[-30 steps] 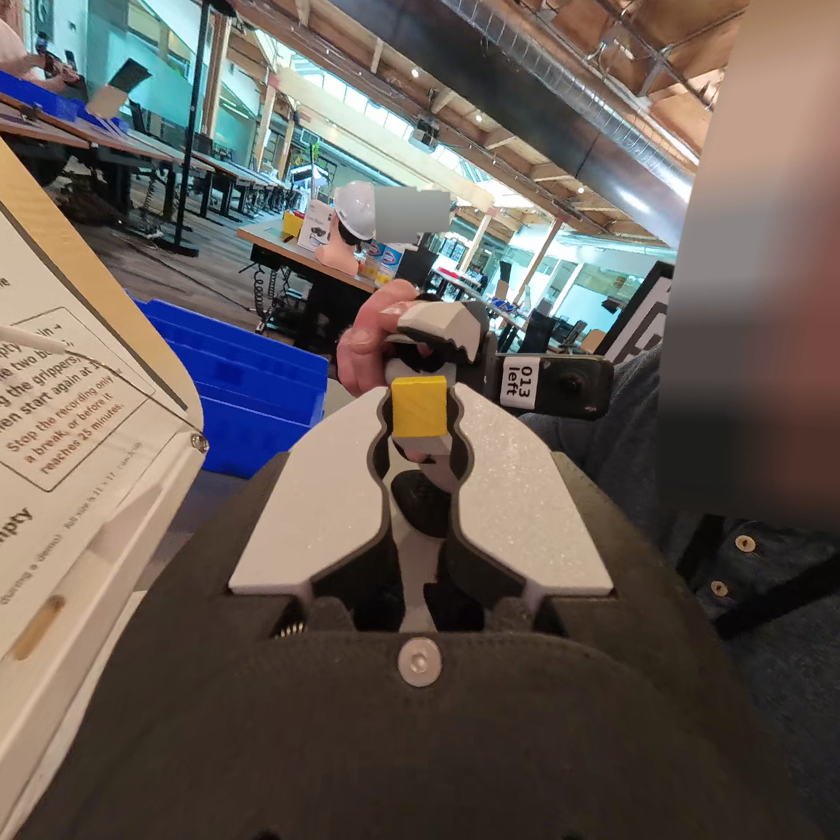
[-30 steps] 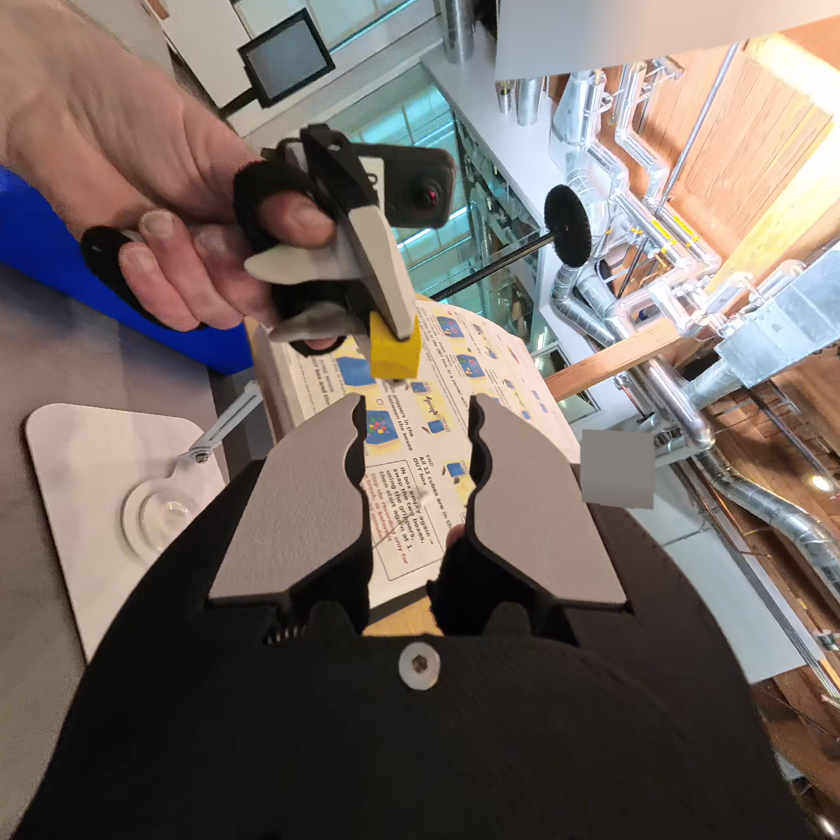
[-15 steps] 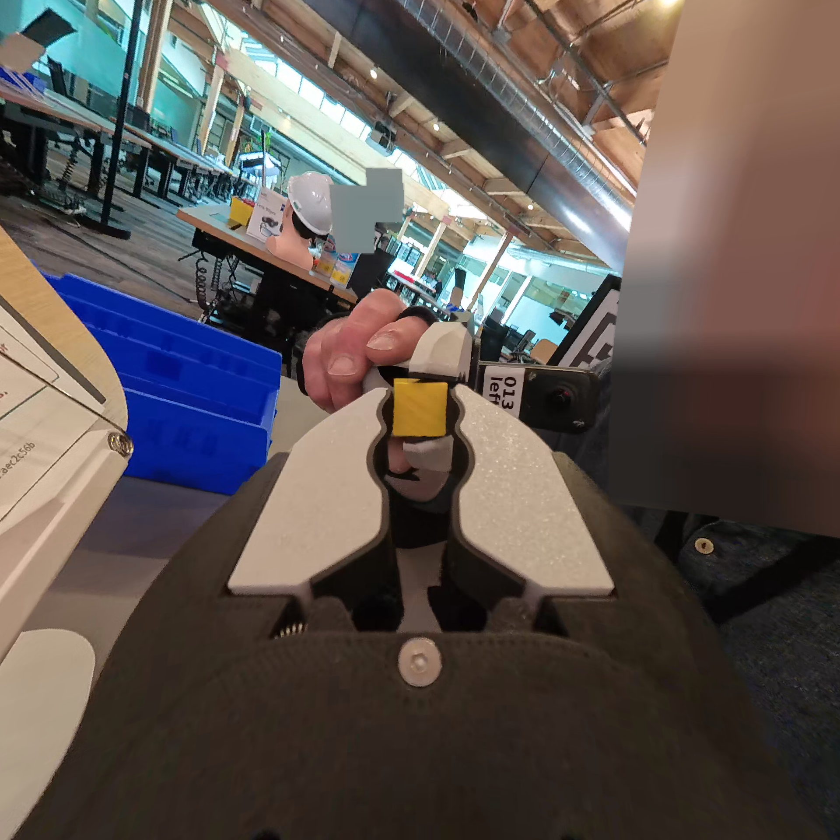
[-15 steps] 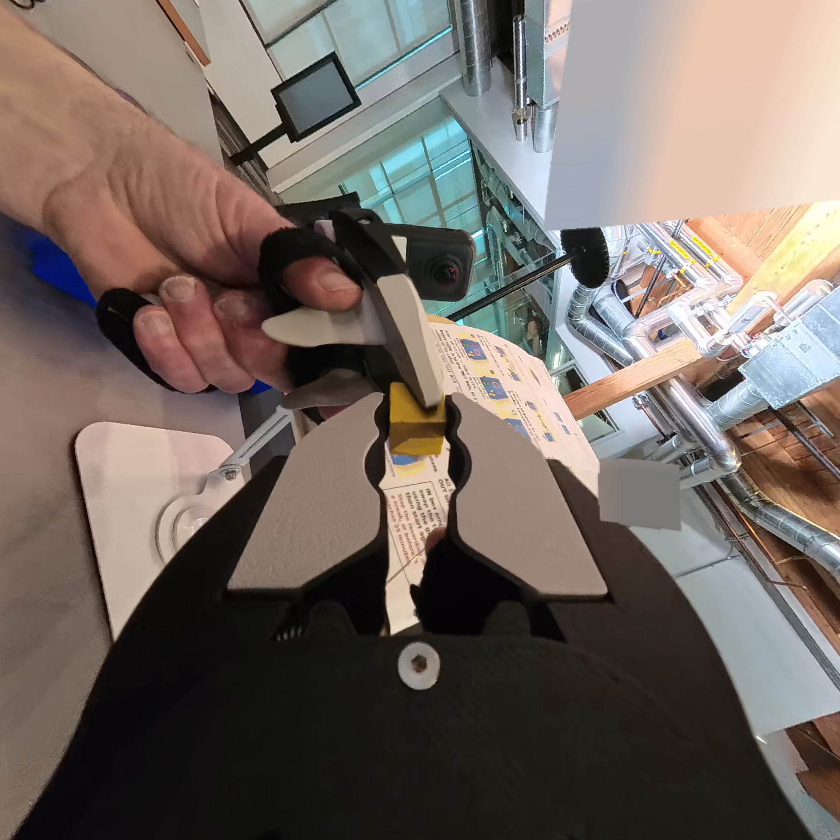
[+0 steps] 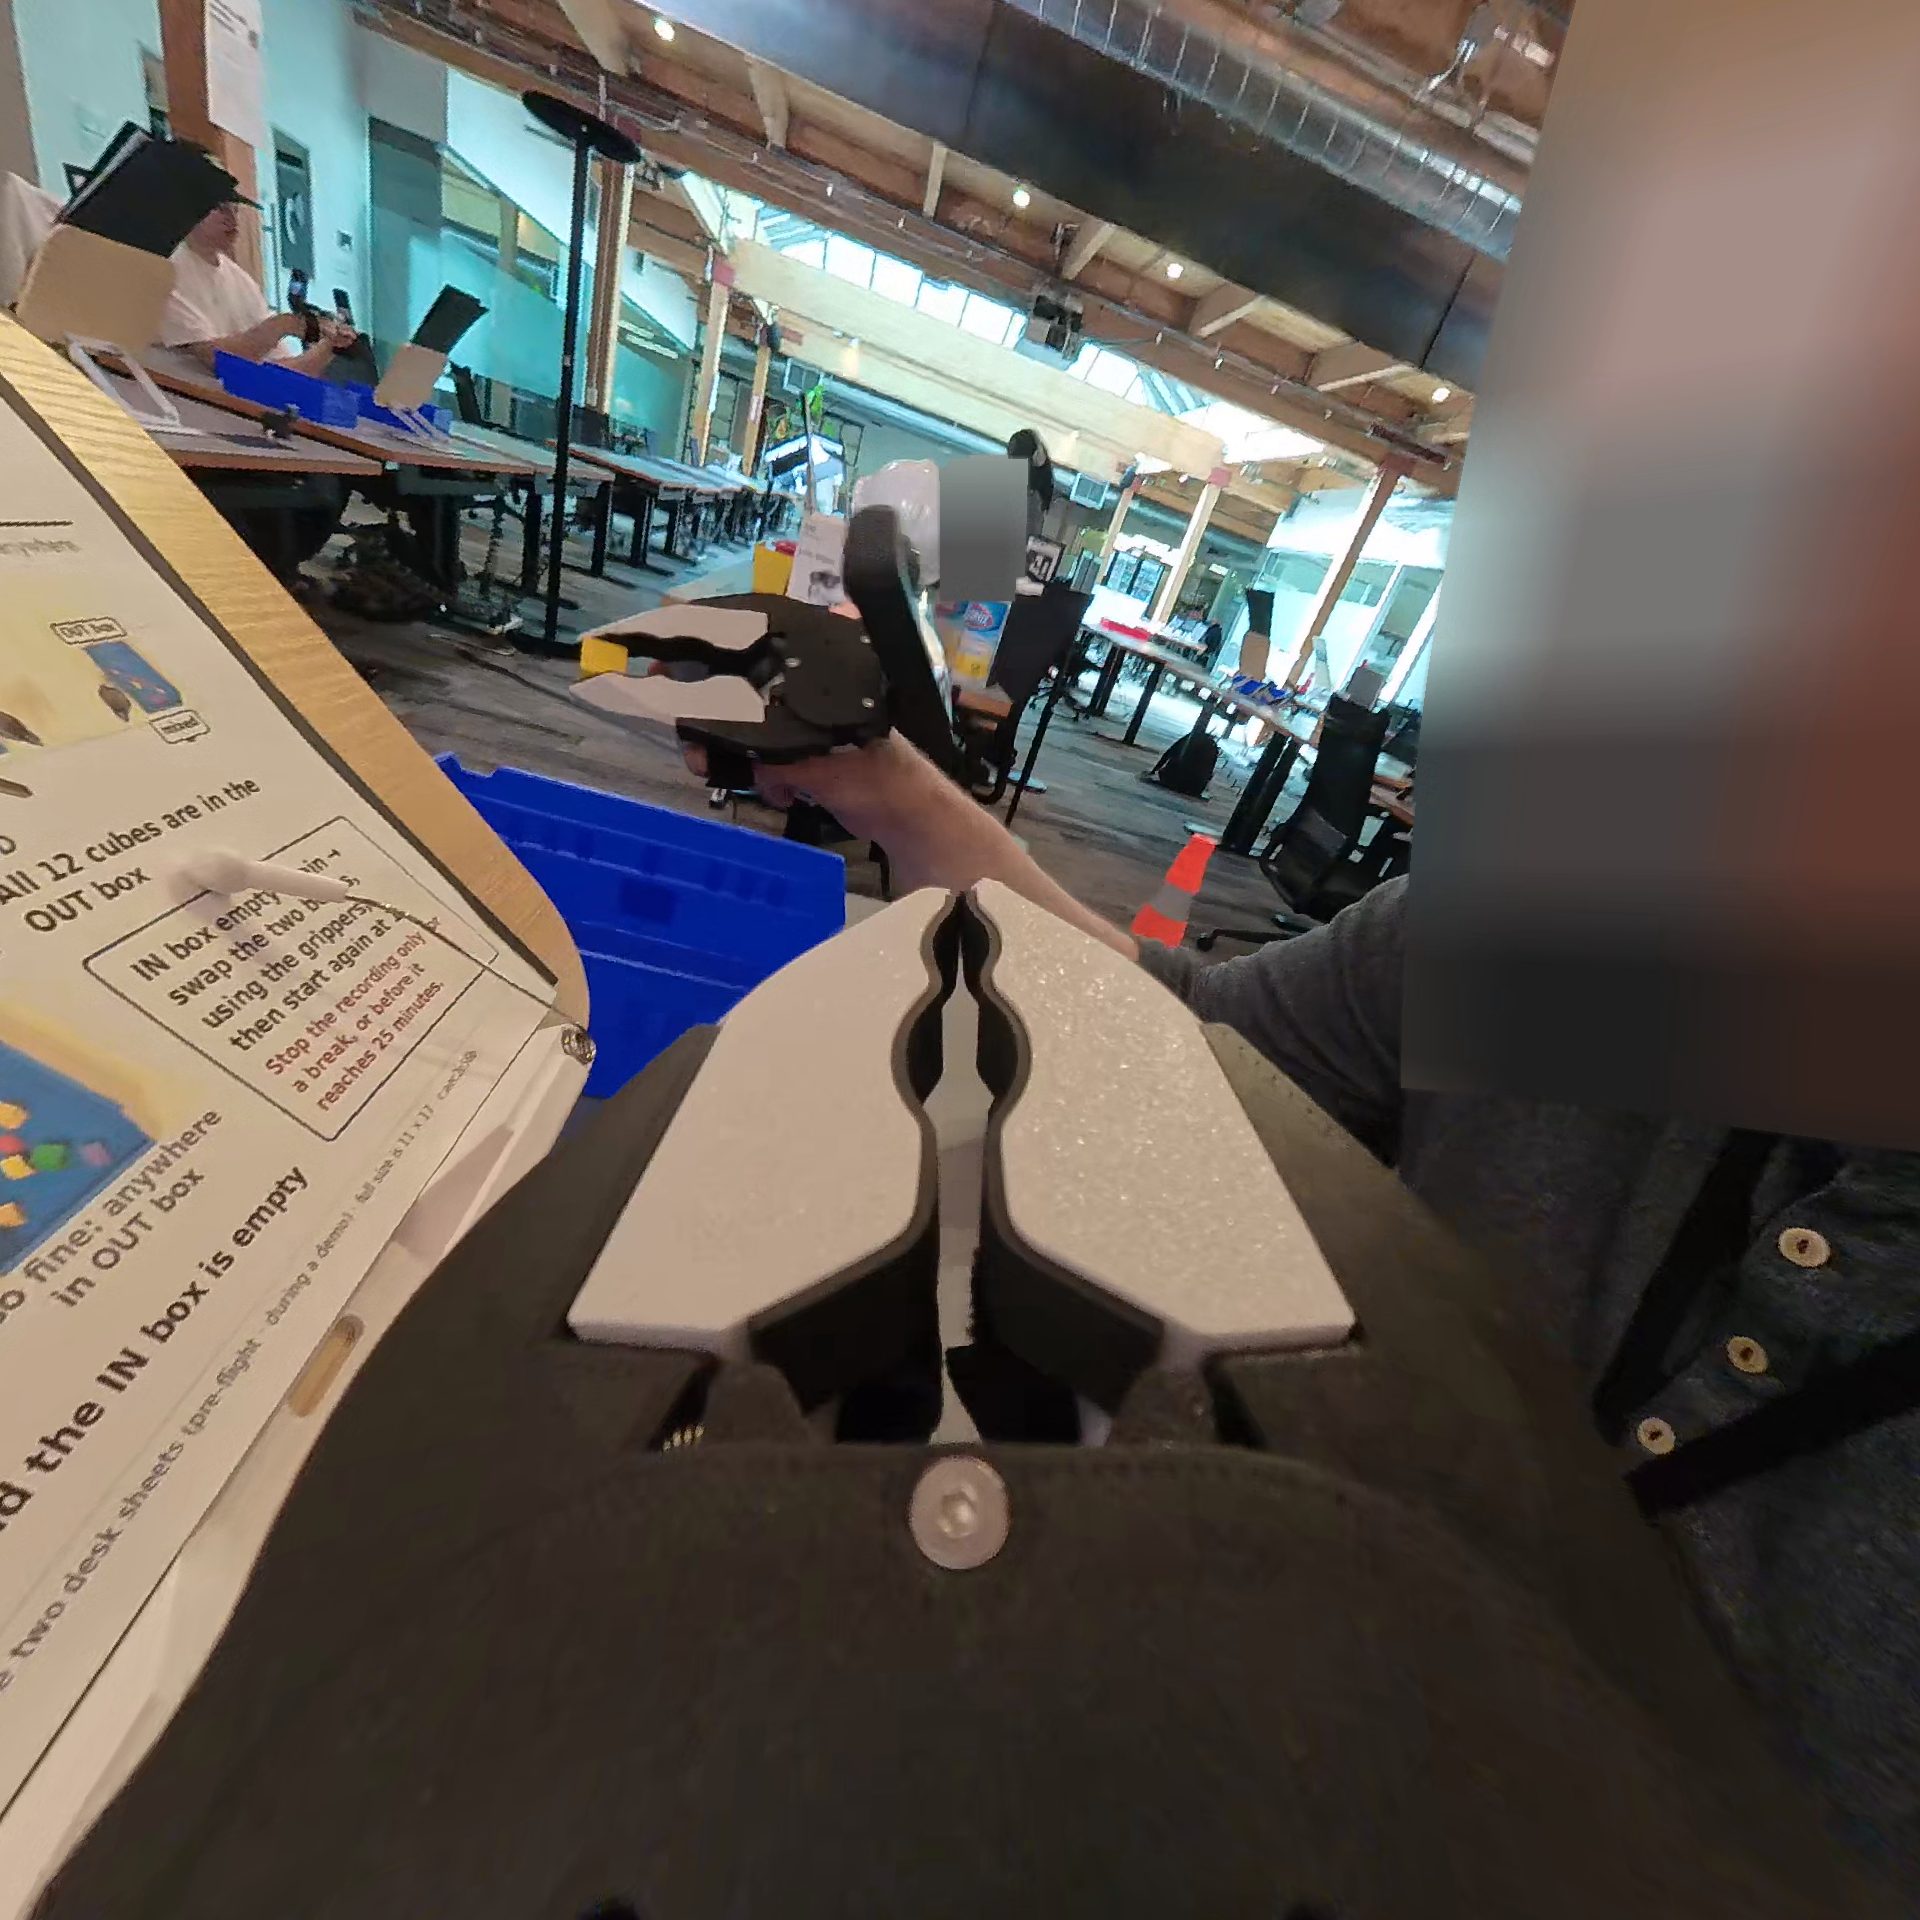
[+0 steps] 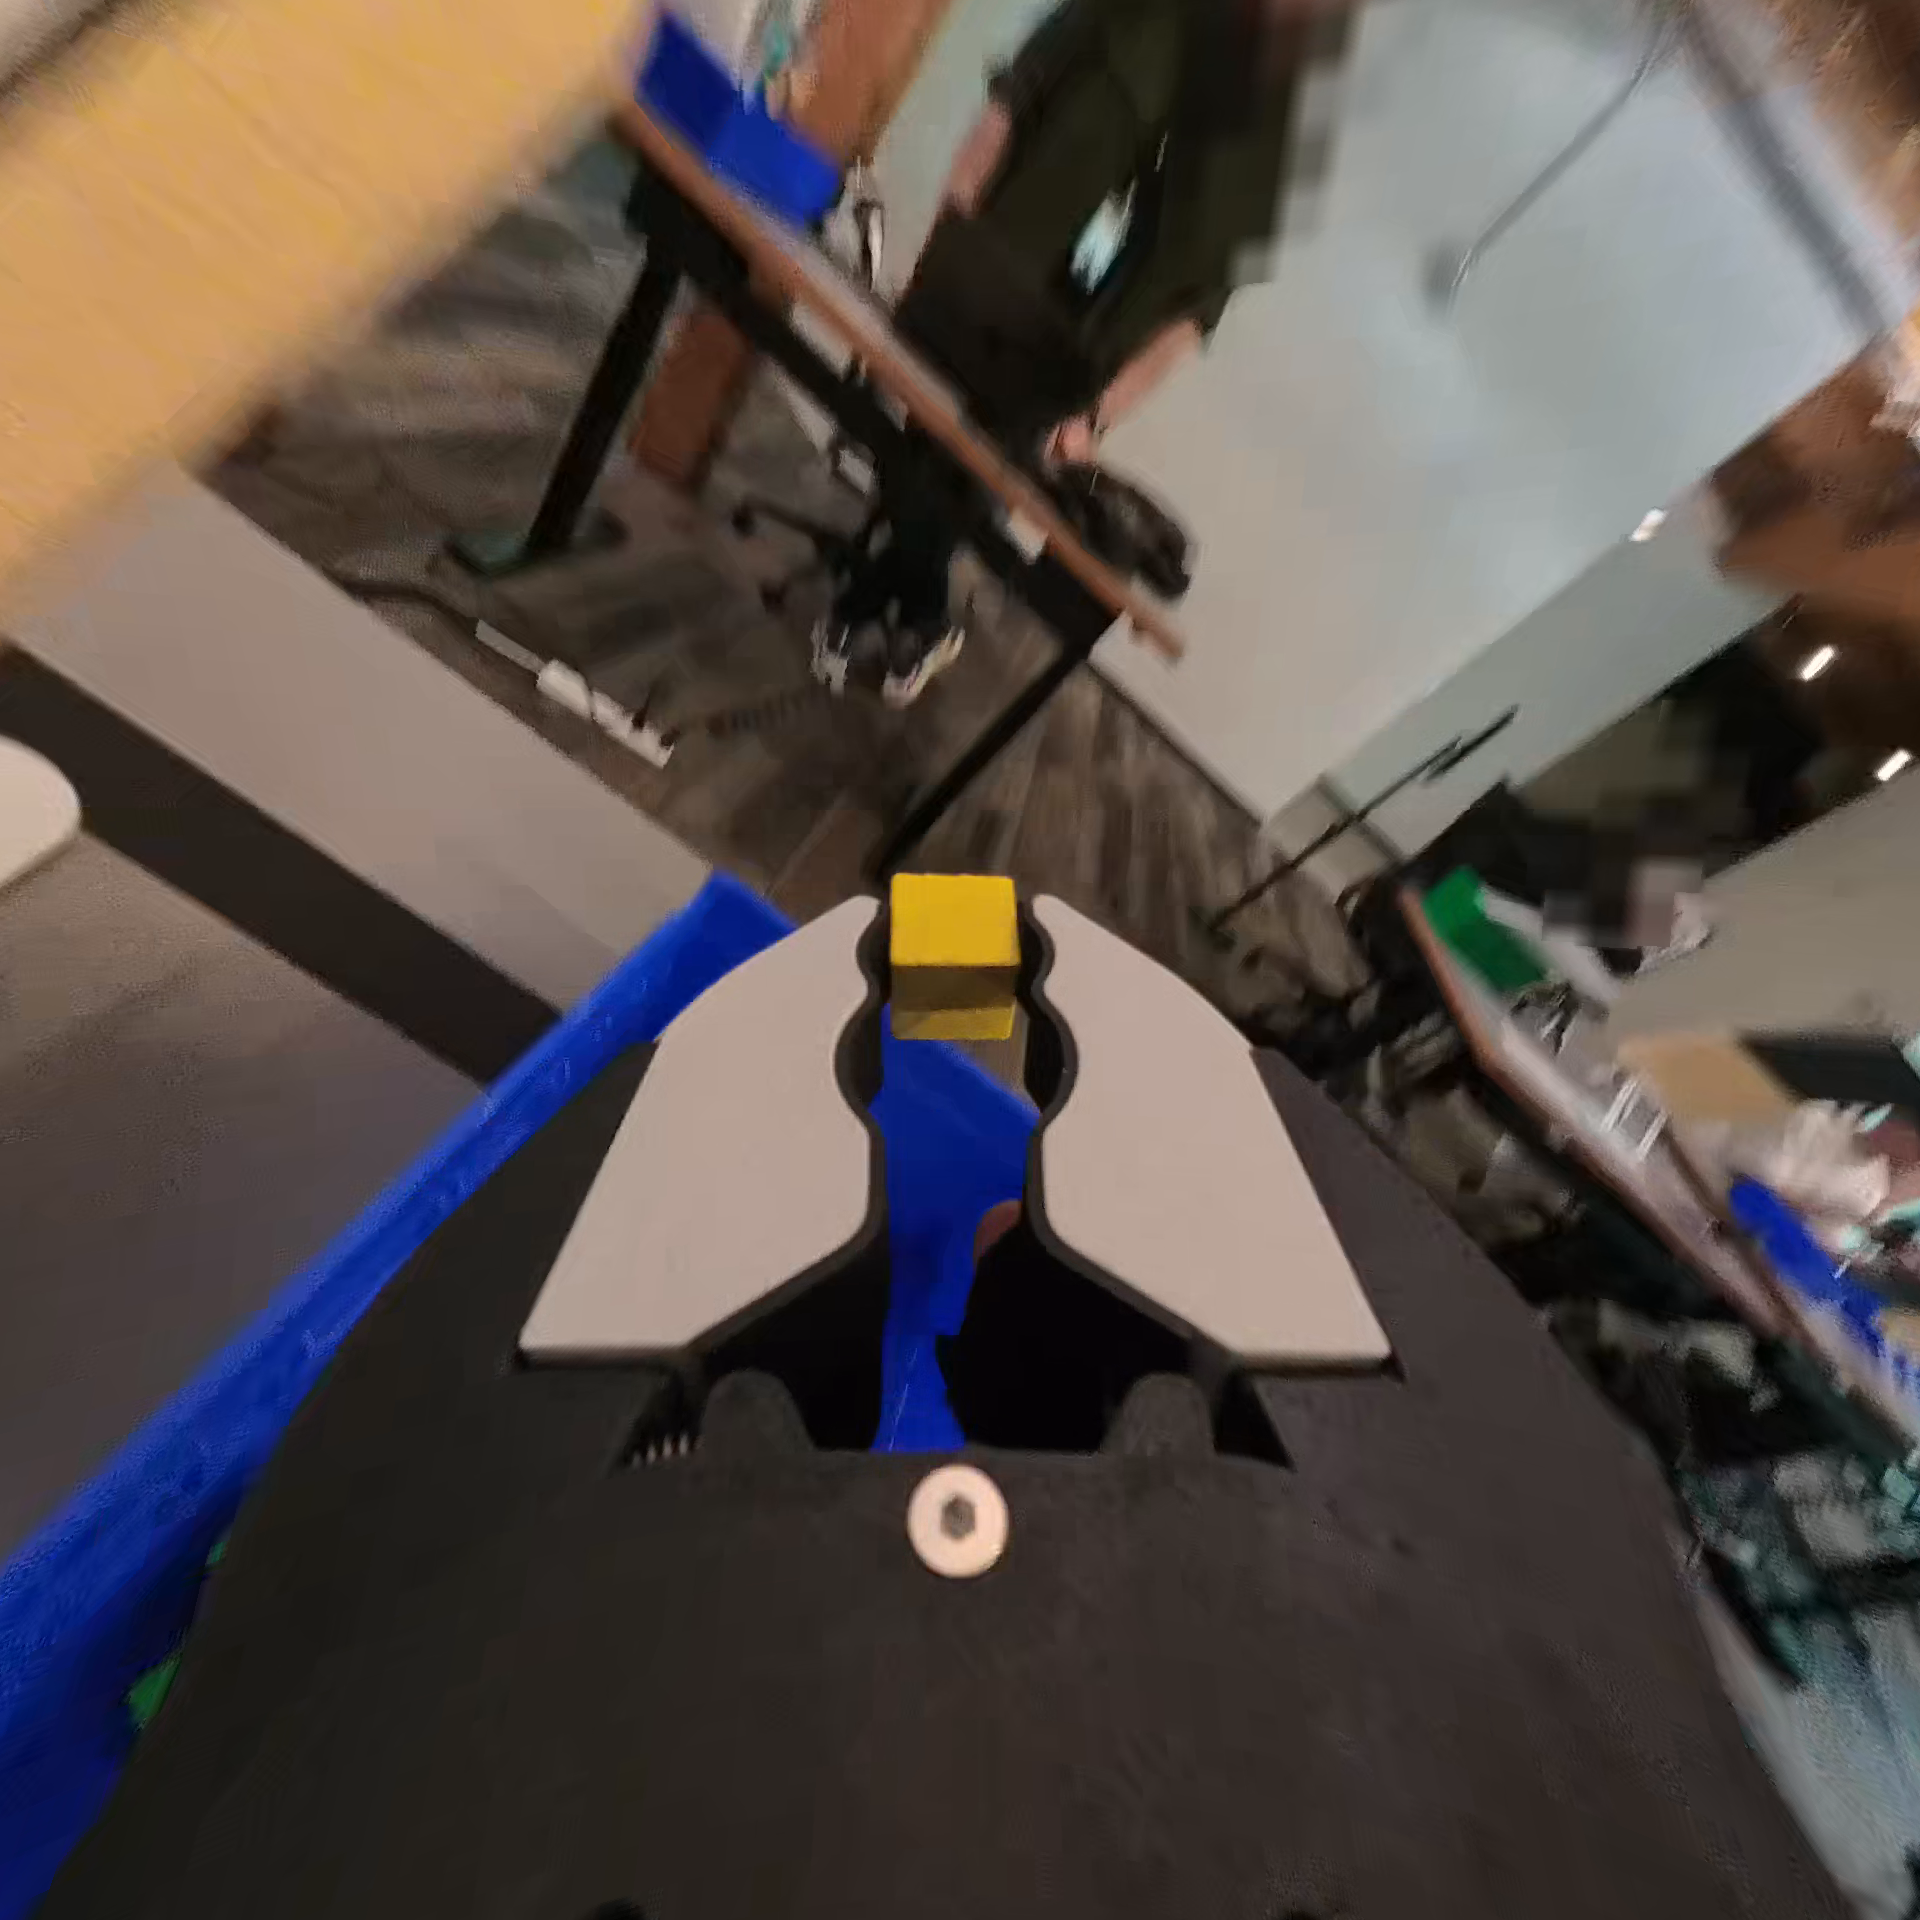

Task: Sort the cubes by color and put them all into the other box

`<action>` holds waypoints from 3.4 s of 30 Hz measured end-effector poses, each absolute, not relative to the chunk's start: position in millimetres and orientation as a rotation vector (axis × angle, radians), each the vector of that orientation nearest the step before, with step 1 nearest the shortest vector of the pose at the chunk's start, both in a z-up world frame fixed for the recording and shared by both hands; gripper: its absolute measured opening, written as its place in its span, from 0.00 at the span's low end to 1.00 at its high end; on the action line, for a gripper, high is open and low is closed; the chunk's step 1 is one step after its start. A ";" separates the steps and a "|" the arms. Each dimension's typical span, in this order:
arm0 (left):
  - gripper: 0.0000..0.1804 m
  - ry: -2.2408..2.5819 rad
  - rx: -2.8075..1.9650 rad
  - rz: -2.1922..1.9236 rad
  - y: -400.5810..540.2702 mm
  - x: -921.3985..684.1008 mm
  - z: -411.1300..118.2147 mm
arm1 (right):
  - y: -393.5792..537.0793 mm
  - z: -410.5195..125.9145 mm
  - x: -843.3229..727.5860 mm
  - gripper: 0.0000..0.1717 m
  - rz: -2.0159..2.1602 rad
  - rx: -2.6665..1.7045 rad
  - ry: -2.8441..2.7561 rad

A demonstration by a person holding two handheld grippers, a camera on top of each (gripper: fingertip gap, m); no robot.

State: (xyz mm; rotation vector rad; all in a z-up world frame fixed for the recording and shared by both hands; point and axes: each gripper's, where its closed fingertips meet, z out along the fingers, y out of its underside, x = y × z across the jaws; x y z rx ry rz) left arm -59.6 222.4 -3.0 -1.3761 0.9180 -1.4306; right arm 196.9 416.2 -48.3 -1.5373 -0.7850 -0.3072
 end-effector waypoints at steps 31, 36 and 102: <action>0.00 0.976 -1.429 -1.352 226.7 -57.6 -15.7 | 472.5 -268.4 308.4 0.20 -0.685 -2.323 -0.666; 0.00 0.975 -1.418 -1.311 226.5 -64.6 -9.0 | 469.8 -238.2 300.2 0.19 -0.615 -2.271 -0.644; 0.17 0.007 -2.630 -0.040 369.4 -437.5 -278.1 | 428.4 -117.4 151.1 0.09 -0.206 -1.803 -0.731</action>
